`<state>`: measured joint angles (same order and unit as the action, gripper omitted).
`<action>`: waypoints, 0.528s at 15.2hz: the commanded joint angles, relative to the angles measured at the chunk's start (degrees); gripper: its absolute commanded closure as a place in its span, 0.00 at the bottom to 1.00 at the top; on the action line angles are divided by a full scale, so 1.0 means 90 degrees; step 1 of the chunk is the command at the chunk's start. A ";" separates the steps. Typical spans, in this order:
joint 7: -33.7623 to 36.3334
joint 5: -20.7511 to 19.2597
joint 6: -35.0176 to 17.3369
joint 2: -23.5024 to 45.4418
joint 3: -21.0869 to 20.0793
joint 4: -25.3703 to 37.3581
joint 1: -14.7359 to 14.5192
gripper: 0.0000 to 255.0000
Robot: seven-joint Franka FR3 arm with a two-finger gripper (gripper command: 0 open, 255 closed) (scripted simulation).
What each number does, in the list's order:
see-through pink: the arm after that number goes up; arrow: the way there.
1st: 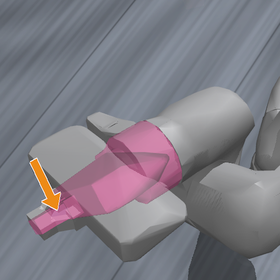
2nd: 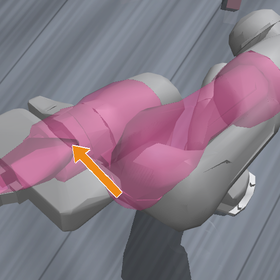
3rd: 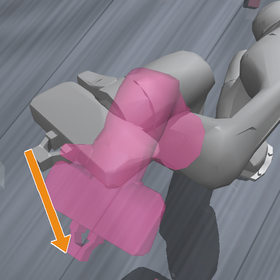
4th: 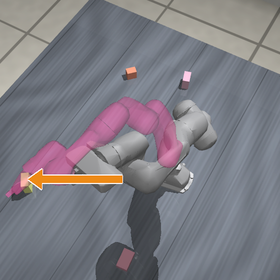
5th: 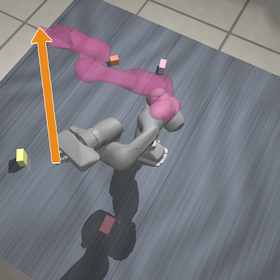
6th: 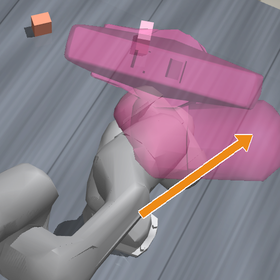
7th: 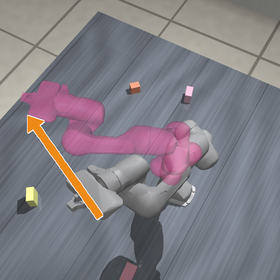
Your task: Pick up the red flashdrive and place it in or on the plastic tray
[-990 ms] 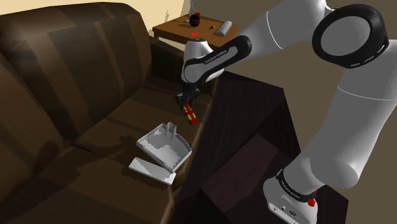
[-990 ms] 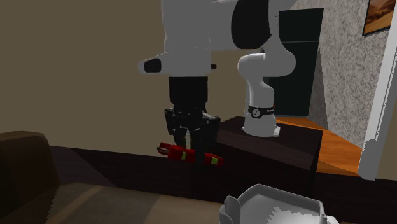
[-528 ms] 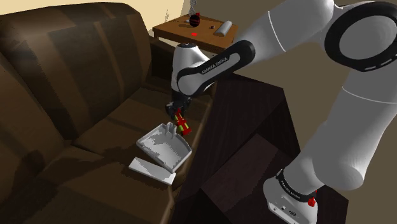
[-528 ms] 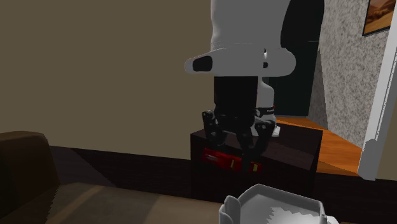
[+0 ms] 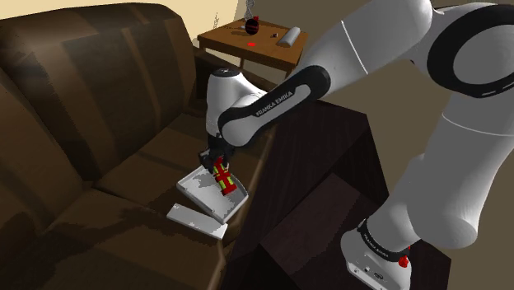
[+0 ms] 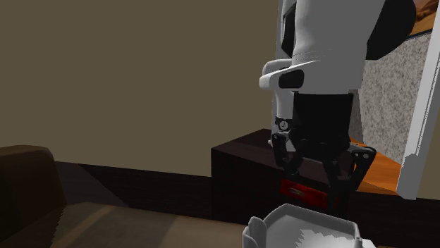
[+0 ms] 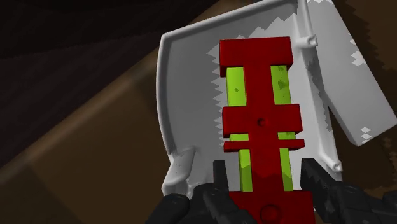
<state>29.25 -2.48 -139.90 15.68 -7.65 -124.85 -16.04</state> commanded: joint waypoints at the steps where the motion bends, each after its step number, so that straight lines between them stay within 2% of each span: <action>1: 0.0052 -0.0036 -0.0168 0.0137 0.0008 -0.0031 -0.0026 1.00; 8: 0.0123 -0.0144 -0.0670 0.0627 0.0065 -0.0046 -0.0068 1.00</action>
<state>30.15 -3.60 -145.15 20.61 -7.13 -125.24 -16.52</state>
